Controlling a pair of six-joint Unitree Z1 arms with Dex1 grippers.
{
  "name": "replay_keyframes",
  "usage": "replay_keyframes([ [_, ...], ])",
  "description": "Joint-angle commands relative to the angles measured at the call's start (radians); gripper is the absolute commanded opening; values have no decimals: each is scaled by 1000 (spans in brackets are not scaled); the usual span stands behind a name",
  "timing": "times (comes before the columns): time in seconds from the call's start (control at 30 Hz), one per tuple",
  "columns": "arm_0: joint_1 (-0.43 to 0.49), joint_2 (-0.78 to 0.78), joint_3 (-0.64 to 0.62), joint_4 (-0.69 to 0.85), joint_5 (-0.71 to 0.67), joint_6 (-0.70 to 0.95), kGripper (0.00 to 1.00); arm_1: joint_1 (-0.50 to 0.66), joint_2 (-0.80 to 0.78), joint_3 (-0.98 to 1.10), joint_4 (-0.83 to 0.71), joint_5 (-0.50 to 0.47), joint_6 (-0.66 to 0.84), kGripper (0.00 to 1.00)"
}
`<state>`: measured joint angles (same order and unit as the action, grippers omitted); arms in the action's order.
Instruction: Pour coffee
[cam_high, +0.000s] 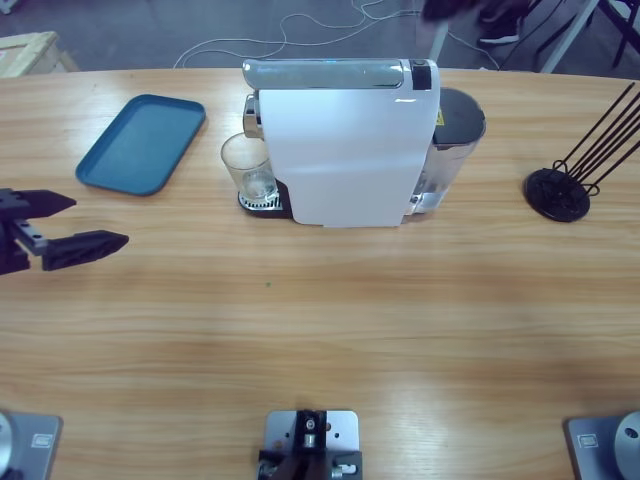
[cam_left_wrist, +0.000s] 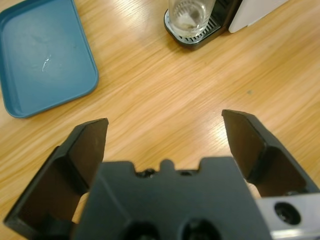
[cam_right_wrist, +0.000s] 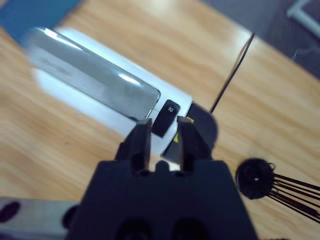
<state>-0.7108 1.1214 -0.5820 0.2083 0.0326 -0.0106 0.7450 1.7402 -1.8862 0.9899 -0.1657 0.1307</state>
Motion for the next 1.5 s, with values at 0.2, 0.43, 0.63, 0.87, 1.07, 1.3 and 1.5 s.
replay_keyframes([
  [0.2, 5, 8, 30, -10, 4, -6, 982, -12, 64, -68, 185, 32, -15, 0],
  [0.43, 5, 12, 30, -10, 3, -6, 982, -69, 277, -208, 234, 61, -66, 0],
  [0.63, 5, 20, 28, -10, 3, -6, 982, -70, 326, -220, 234, 60, -66, 0],
  [0.87, 5, 26, 25, -10, 1, -6, 982, -80, 345, -244, 233, 31, -66, 0],
  [1.07, 5, 26, 25, -10, 1, -6, 982, -82, 369, -311, 259, 21, -66, 0],
  [1.3, 5, 23, 27, -10, 2, -6, 982, -82, 367, -299, 263, 12, -67, 0],
  [1.5, 5, 22, 27, -10, 2, -6, 982, -82, 363, -267, 263, 9, -66, 0],
])
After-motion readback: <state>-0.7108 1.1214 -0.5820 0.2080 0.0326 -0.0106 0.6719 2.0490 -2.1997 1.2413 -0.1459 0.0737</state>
